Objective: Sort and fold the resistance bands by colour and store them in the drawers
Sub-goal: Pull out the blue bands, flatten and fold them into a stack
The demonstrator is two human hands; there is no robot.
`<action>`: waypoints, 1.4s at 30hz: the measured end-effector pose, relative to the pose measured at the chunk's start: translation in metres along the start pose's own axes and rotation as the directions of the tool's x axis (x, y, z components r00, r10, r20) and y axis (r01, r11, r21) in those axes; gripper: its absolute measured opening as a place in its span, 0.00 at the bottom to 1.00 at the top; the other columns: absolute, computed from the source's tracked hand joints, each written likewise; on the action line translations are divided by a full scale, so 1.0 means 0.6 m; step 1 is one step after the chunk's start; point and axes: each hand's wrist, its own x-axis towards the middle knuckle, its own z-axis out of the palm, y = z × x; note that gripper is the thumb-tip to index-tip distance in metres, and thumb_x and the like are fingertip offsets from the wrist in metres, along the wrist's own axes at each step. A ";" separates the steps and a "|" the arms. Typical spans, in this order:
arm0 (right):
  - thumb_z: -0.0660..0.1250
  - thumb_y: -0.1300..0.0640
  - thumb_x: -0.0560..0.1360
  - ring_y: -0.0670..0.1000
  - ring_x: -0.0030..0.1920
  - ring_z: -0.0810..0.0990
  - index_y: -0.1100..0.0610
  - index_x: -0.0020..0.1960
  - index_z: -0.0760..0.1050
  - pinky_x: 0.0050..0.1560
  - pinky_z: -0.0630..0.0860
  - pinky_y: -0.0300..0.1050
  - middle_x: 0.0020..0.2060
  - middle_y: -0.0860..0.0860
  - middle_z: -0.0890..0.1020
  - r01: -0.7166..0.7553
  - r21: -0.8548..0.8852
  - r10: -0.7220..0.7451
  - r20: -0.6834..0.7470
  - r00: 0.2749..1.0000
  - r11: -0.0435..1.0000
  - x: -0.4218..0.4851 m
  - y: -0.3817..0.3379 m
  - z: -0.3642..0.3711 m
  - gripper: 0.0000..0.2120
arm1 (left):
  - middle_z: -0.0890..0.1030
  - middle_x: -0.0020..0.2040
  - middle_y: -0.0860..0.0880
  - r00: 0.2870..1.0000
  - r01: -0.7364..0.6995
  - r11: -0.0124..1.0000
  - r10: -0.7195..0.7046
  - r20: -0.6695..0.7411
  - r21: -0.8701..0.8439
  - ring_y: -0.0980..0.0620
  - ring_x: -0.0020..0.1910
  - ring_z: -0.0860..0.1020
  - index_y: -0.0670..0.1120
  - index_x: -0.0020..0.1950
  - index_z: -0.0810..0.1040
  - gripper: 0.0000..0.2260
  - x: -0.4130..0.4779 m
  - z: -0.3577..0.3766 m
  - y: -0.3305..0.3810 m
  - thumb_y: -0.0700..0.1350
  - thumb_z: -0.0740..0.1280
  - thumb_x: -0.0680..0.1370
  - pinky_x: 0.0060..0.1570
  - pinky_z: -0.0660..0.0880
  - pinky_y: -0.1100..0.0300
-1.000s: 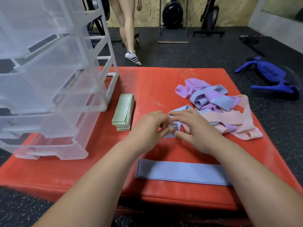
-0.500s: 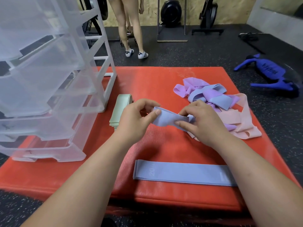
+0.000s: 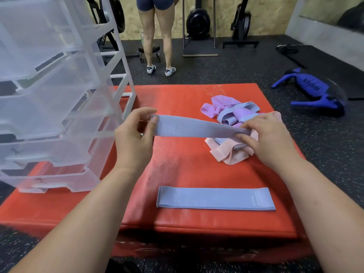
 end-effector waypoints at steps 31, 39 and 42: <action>0.82 0.55 0.68 0.51 0.42 0.84 0.45 0.46 0.84 0.49 0.79 0.48 0.39 0.49 0.85 -0.475 0.145 0.393 0.385 0.835 0.868 -0.189 0.019 -0.055 0.11 | 0.81 0.41 0.56 0.817 -0.085 0.884 -0.202 0.540 0.459 0.53 0.39 0.79 0.53 0.52 0.80 0.12 -0.142 -0.060 0.009 0.37 0.72 0.74 0.41 0.76 0.53; 0.83 0.55 0.66 0.43 0.37 0.80 0.44 0.45 0.82 0.38 0.70 0.39 0.33 0.45 0.82 -0.378 0.018 0.345 0.370 0.863 0.926 -0.203 0.012 -0.041 0.13 | 0.80 0.47 0.48 0.758 -0.352 0.785 -0.081 0.647 0.510 0.43 0.51 0.77 0.48 0.56 0.82 0.12 -0.158 -0.041 -0.012 0.35 0.68 0.76 0.47 0.76 0.48; 0.84 0.51 0.65 0.44 0.39 0.80 0.45 0.47 0.83 0.43 0.76 0.45 0.36 0.44 0.81 -0.339 -0.041 0.332 0.344 0.878 0.940 -0.206 0.015 -0.036 0.14 | 0.79 0.48 0.49 0.741 -0.390 0.759 -0.077 0.667 0.521 0.43 0.53 0.77 0.48 0.58 0.82 0.13 -0.158 -0.040 -0.020 0.36 0.69 0.75 0.48 0.77 0.47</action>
